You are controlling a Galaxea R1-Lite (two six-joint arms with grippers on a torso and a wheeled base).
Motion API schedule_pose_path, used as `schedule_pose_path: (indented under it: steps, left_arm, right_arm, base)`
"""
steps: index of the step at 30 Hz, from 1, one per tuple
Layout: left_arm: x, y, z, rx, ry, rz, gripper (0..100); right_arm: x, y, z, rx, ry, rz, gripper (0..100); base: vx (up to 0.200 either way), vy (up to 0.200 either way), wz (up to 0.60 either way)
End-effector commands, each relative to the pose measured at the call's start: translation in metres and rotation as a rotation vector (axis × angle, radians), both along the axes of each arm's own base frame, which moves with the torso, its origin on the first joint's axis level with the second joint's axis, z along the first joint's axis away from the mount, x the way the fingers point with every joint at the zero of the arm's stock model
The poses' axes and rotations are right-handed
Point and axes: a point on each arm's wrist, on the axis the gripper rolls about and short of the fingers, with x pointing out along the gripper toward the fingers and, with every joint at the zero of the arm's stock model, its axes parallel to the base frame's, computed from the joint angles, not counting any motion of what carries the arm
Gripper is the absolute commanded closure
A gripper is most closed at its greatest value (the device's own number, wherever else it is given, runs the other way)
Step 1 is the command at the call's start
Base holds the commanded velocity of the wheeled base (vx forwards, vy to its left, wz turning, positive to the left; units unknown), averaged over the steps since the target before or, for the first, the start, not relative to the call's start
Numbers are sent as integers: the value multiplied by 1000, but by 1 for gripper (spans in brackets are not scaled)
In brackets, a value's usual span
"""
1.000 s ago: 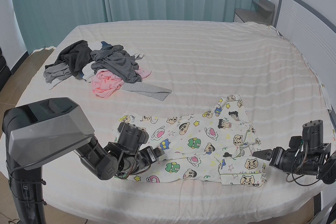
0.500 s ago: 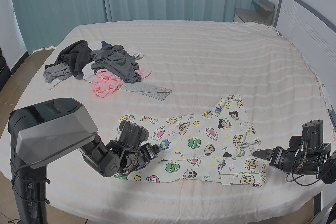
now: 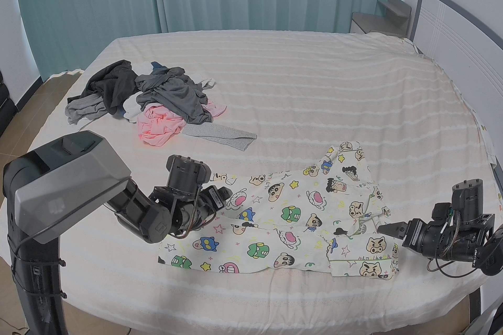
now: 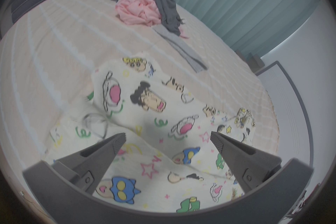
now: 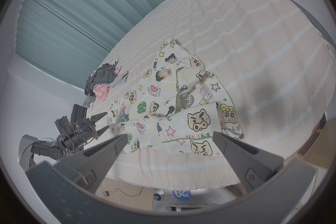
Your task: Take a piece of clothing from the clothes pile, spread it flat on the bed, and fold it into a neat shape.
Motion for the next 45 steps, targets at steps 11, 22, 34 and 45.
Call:
schedule_pose_path:
  steps: [11,22,34,45]
  left_arm:
    - [23,23,23,31,-96,59,0]
    - [-17,57,56,13,9,-89,0]
    - [-48,110,20,108,110,-321,0]
    - [-39,107,2,124,76,-380,0]
  right_arm:
    - [1,0,-3,-2,4,0,0]
    - [-1,0,-4,-3,11,0,0]
    - [-4,-1,-5,-4,16,2,0]
    - [-4,-1,-6,-4,19,2,0]
  base:
    - [0,0,0]
    - [0,0,0]
    - [0,0,0]
    - [0,0,0]
